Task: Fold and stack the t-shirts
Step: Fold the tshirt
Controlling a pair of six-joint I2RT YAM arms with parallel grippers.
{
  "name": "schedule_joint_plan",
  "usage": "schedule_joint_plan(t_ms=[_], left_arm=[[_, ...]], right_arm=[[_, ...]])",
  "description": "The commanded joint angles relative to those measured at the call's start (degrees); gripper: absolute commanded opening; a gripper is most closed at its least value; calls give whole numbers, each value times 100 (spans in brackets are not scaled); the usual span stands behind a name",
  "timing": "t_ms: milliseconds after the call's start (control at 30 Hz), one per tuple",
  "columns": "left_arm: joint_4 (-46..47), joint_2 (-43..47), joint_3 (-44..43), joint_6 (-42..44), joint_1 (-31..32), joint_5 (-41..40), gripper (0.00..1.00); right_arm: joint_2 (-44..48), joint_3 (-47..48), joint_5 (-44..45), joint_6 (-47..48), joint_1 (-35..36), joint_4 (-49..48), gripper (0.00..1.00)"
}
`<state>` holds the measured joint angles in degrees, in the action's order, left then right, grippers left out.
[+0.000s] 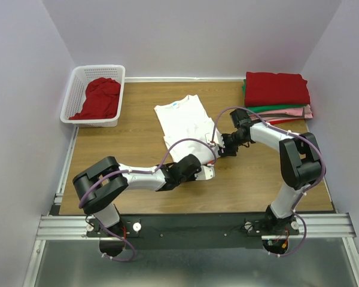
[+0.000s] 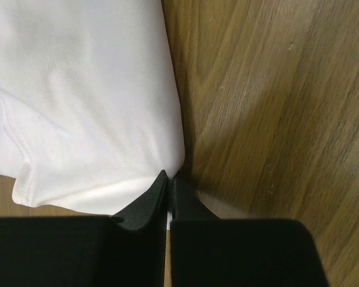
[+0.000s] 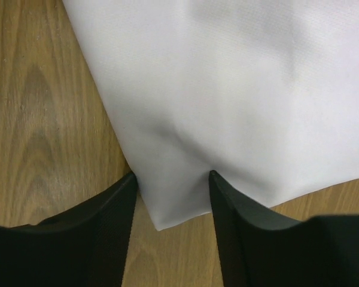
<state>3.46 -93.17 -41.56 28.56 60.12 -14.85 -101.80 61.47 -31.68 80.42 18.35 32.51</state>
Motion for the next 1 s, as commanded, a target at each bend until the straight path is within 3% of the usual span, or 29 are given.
schedule_joint_plan(t_ms=[0, 167, 267, 500, 967], left_arm=[[-65, 141, 122, 18, -9, 237, 7], [-4, 150, 183, 27, -9, 299, 6], [-4, 167, 227, 53, -9, 351, 5], [40, 369, 368, 159, 9, 729, 1], [-530, 765, 333, 185, 211, 2003, 0]], right_arm=[[-314, -21, 391, -97, 116, -122, 53], [-393, -171, 496, -132, 195, -166, 40], [-350, -319, 549, -88, 204, -175, 22], [167, -749, 532, -88, 213, -140, 0], [1812, -1541, 48, -176, 213, 835, 0]])
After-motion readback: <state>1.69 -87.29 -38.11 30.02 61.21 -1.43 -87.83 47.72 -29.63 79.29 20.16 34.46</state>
